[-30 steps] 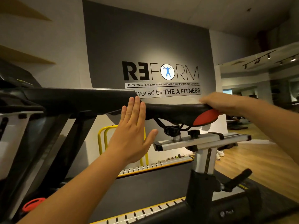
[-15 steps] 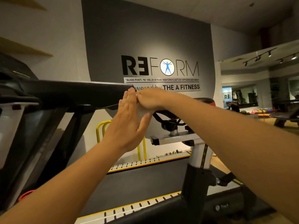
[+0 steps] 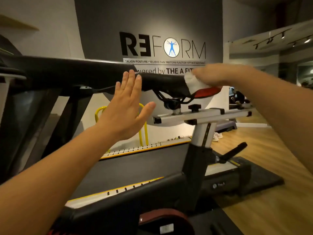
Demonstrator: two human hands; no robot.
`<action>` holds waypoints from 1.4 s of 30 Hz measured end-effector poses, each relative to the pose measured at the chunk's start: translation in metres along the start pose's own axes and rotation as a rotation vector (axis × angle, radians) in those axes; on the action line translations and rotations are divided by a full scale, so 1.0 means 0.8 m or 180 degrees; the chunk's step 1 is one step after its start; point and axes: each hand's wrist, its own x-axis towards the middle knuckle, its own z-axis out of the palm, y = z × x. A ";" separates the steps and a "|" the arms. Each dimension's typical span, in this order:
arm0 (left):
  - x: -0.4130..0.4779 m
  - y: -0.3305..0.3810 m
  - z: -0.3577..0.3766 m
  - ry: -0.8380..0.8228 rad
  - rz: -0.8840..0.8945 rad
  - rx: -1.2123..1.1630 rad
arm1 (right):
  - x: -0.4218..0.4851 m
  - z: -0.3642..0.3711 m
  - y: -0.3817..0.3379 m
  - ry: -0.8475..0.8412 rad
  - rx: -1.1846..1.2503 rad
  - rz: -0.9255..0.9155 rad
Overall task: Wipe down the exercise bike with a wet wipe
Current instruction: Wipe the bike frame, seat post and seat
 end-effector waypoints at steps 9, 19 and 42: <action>-0.132 0.015 0.032 -0.0478 -0.0235 -0.0426 | -0.083 0.185 -0.018 0.2774 0.2607 0.0874; -0.261 0.071 0.120 -0.1456 -0.1408 -0.2986 | -0.277 0.333 -0.104 -0.1106 0.7134 0.1427; -0.287 0.070 0.122 -0.1192 -0.1638 -0.2271 | -0.332 0.382 -0.116 -0.1199 0.4988 0.0833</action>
